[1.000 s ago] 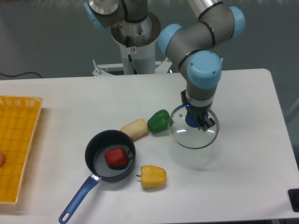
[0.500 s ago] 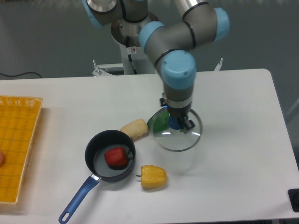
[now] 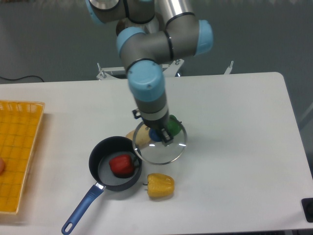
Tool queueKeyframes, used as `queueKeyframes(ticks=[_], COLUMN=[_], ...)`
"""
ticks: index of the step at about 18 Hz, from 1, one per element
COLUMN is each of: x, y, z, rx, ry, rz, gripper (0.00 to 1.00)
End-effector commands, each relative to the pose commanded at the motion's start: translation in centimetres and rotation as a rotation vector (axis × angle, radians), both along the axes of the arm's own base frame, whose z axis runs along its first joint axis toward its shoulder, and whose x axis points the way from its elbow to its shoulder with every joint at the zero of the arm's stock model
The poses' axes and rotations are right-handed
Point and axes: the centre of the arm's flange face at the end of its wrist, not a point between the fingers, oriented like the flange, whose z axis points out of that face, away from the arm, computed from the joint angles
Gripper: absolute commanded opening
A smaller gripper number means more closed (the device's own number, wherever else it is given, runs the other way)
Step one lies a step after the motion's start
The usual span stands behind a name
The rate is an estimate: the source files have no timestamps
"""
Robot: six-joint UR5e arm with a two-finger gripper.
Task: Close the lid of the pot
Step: 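Carry the glass lid over the blue saucepan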
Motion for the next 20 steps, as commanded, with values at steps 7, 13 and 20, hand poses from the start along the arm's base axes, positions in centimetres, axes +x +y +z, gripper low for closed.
queueKeyframes(ticks=[7,13,20], x=[2.8,4.6,5.7], y=[3.4,4.8,6.1], z=[-0.5,-0.5,-1.7], rx=[0.014,0.040,0.040], ry=[-0.002,-0.019,-0.042], rz=[0.024,0.062,0.096], gripper=[0.53,0.53,0.53])
